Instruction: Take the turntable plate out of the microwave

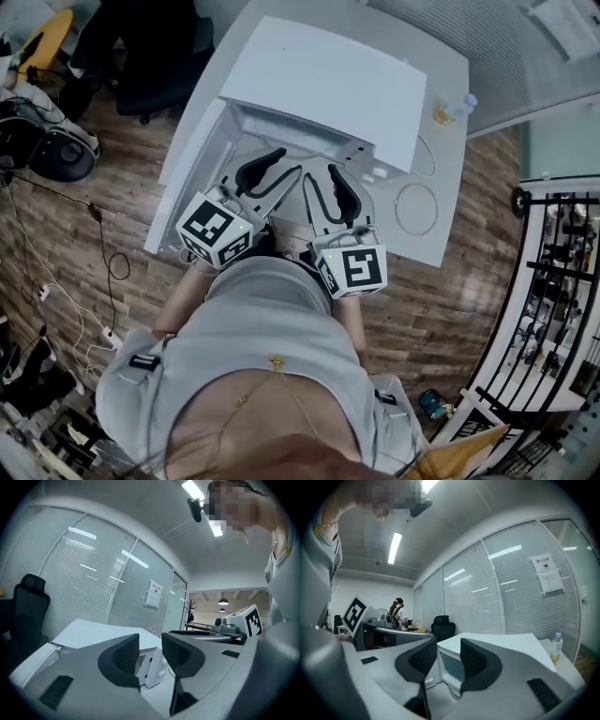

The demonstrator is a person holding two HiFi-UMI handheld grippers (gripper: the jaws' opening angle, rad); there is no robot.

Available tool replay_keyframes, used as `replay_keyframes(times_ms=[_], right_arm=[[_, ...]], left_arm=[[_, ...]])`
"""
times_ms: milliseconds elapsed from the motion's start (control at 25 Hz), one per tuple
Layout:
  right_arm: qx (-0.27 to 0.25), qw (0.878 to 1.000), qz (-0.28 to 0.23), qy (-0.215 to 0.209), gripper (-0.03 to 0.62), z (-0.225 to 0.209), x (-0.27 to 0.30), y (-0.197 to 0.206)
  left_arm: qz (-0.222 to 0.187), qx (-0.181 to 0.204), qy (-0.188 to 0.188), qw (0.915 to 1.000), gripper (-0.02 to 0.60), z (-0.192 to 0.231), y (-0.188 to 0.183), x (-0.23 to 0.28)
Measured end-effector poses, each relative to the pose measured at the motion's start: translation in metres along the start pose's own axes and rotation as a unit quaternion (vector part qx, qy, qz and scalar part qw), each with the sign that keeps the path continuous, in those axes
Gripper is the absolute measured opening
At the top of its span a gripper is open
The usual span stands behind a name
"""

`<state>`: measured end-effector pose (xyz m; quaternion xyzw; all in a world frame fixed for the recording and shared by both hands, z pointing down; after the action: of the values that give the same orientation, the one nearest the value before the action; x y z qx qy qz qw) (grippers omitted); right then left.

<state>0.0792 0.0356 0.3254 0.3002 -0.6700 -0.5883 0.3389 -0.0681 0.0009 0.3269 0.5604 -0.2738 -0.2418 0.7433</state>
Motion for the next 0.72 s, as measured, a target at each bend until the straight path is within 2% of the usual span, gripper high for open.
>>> replay_keyframes(times_ms=[720], right_arm=[[0.001,0.997,0.021,0.069,0.163,-0.014,0.039,0.004]], left_arm=[[0.007,-0.006,0.043,0.9990,0.152,0.049,-0.004,0.025]])
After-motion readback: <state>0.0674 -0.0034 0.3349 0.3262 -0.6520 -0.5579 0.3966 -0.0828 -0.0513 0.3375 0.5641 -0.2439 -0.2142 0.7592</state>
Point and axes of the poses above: the fingertips, and each gripper's own axes: x forward along the fingers, z to its left, y out of its underside, the point moved 8 cm from there along -x, backward along the fingers, and after that the axes turned 6 degrees about -y, right-handed, at the moved point
